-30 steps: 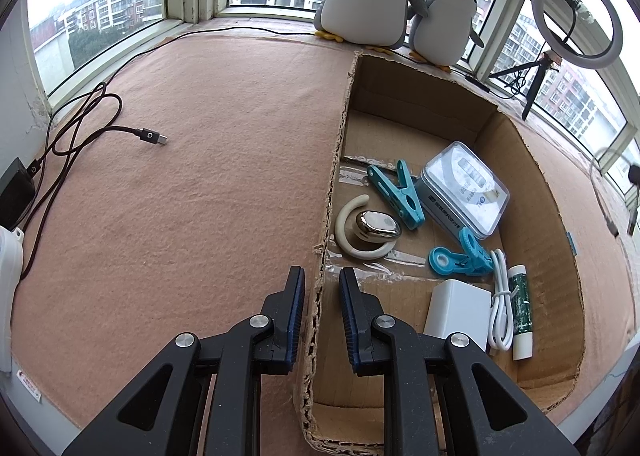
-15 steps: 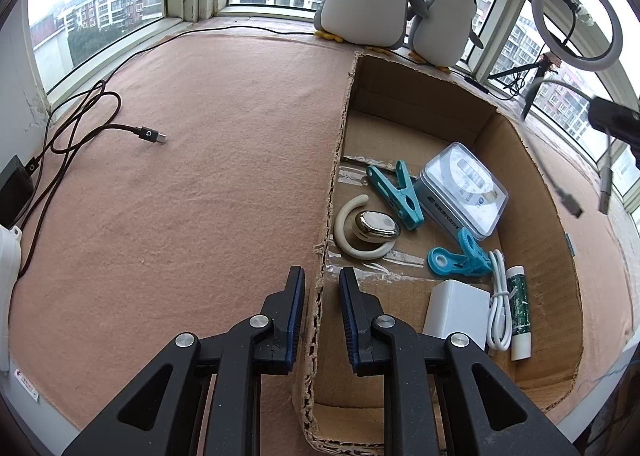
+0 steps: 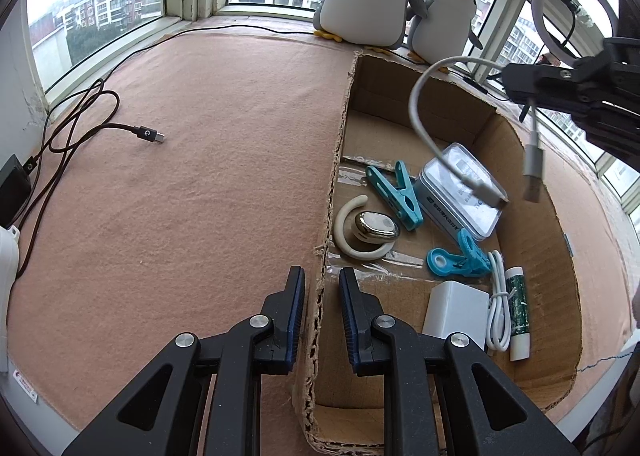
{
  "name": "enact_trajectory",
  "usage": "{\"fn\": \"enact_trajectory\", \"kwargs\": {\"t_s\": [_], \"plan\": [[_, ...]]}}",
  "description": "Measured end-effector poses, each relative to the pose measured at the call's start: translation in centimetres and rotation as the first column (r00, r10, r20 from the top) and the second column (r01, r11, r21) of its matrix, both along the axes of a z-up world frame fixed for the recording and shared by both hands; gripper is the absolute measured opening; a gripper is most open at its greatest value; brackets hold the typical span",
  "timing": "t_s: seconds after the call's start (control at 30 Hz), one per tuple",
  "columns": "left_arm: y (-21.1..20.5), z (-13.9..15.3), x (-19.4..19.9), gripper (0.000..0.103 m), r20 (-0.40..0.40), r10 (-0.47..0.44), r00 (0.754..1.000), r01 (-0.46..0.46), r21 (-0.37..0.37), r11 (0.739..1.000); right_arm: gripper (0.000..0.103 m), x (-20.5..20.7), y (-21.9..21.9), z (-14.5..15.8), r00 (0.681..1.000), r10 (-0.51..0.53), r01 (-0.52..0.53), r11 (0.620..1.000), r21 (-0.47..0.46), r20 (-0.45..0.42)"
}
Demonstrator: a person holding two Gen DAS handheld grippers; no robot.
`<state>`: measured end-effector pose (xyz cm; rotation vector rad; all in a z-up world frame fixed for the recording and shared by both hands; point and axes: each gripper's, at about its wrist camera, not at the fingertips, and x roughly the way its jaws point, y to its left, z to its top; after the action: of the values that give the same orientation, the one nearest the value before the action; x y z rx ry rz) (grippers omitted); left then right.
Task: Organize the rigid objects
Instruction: 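Carry the white cable with the right tool into the box and release, then move the right tool to the blue phone stand and close on it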
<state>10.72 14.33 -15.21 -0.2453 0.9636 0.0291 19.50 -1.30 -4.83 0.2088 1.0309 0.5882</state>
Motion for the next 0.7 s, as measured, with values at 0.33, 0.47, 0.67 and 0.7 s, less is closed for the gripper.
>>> {"fn": "enact_trajectory", "kwargs": {"t_s": [0.33,0.47,0.67,0.7], "plan": [[0.1,0.0,0.1,0.02,0.0,0.0,1.0,0.0,0.0,1.0,0.037,0.5,1.1,-0.9,1.0,0.021,-0.021,0.998,-0.065,0.01],[0.0,0.0,0.0,0.02,0.001,0.002,1.0,-0.002,-0.002,1.0,0.037,0.3,0.9,-0.7,1.0,0.027,-0.025,0.997,-0.071,0.017],[0.1,0.0,-0.1,0.02,0.001,0.003,1.0,-0.003,-0.001,1.0,0.037,-0.1,0.2,-0.5,0.999,0.023,-0.021,0.997,-0.079,0.026],[0.1,0.1,-0.1,0.02,0.001,0.003,1.0,-0.003,0.0,1.0,0.037,-0.2,-0.1,-0.5,0.999,0.02,-0.018,0.997,-0.08,0.027]]}}
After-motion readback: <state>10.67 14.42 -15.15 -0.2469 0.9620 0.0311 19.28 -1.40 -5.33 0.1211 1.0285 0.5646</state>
